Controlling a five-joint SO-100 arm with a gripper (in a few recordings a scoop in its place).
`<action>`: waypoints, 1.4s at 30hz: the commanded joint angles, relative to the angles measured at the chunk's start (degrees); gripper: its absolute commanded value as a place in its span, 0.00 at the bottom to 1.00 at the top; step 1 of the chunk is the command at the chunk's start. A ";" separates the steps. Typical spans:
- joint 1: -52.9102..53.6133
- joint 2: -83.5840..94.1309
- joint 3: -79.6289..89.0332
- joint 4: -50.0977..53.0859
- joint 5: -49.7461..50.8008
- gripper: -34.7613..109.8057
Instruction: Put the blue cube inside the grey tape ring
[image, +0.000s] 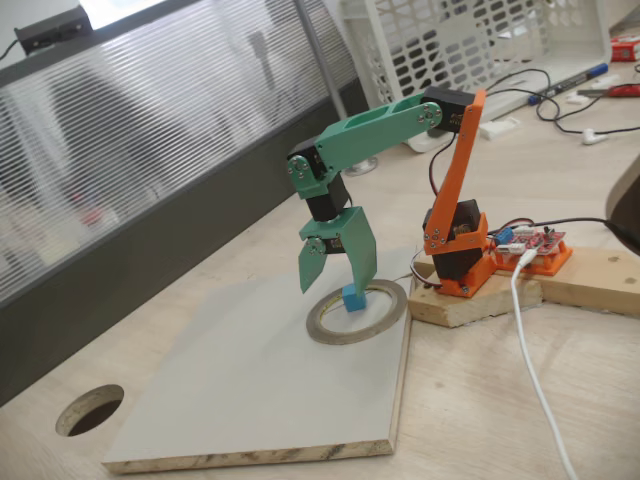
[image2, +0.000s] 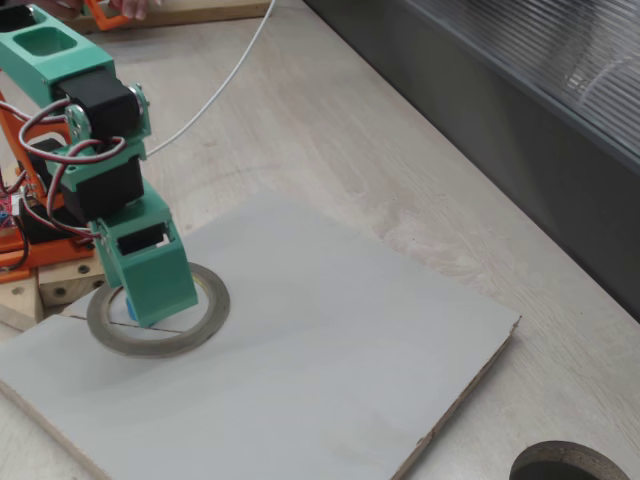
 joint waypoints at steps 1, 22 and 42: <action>0.09 1.58 -4.66 6.94 0.53 0.66; 0.70 0.79 -24.61 30.59 0.35 0.60; 0.79 10.63 -21.62 30.50 0.26 0.25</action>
